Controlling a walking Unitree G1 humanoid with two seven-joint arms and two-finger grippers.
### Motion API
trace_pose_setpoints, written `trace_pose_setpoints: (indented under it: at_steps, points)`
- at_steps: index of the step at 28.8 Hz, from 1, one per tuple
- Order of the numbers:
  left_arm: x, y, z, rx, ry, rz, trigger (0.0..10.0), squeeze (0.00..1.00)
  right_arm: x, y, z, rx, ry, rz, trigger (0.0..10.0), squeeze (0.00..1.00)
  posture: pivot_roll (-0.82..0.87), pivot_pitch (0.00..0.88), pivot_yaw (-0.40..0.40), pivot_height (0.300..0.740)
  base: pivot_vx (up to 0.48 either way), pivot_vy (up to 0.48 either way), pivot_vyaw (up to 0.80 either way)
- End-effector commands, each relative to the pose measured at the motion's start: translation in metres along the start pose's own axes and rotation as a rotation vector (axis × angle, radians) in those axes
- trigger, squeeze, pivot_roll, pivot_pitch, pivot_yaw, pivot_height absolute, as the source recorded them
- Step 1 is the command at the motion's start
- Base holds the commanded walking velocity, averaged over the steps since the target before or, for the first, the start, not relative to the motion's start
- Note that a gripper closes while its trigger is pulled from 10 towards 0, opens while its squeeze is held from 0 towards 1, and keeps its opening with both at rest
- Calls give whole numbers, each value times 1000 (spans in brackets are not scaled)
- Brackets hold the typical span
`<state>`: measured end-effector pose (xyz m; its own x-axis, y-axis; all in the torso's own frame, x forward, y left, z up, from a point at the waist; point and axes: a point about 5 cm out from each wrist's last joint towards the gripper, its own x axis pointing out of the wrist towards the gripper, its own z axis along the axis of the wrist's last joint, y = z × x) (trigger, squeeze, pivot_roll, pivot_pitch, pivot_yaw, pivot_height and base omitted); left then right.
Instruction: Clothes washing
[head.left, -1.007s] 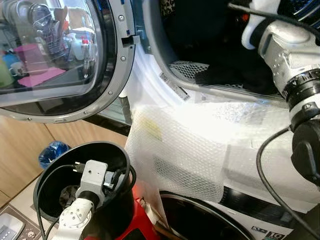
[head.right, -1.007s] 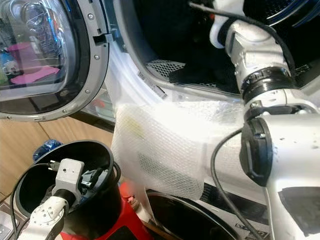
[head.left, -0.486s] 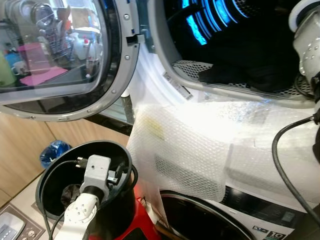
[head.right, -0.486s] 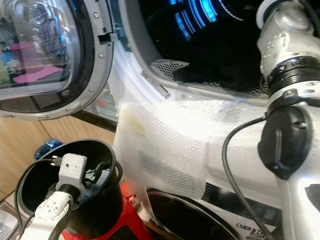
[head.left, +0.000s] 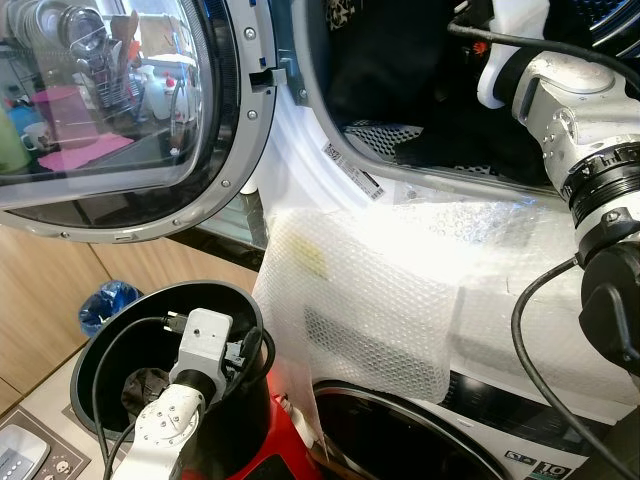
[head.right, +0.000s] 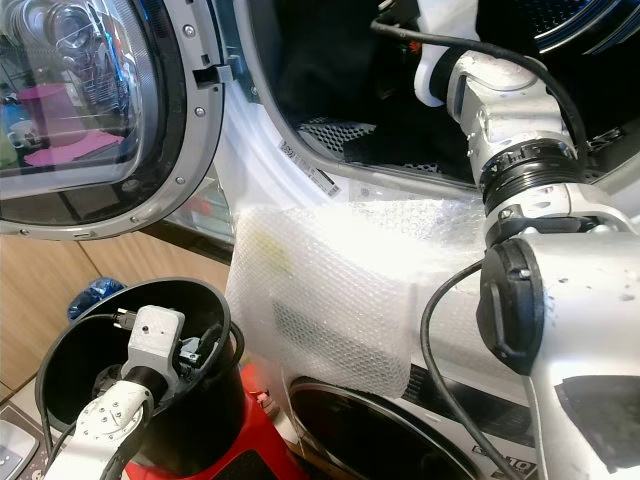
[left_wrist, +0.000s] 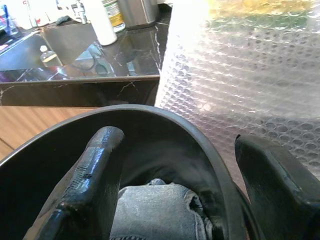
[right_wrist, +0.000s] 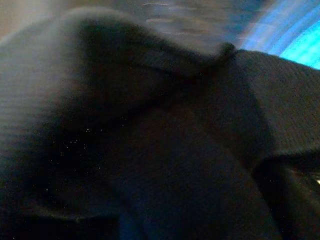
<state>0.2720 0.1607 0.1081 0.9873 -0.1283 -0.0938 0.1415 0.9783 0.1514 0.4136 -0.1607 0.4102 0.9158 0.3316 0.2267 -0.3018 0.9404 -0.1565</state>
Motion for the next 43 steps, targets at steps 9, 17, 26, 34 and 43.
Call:
trace_pose_setpoints:
  at_steps: [9, 17, 26, 34, 43]
  points:
    - [2, 2, 4, 11, 1, 1, 10000, 0, -29, -64, -11, 66, 28, -592, 10000, 1000, 36, 0, 112, 740, 0, 0, 0]
    - [0, 2, 4, 10, 4, -5, 10000, 0, -7, -19, -28, -207, 112, -182, 10000, 0, 38, 0, 119, 740, 0, 0, 0]
    - [-1, 1, 4, 4, 8, -13, 10000, 0, -8, -6, -10, -251, 23, 127, 10000, 0, 31, 0, 123, 740, 0, 0, 0]
    - [4, 0, 6, 1, 1, -11, 10000, 0, -33, -72, 13, 112, -65, -534, 10000, 0, 29, 0, 119, 740, 0, 0, 0]
    - [4, -4, 7, -5, 1, -33, 10000, 0, -28, -57, -40, 73, 124, -377, 10000, 0, 10, 0, 126, 740, 0, 0, 0]
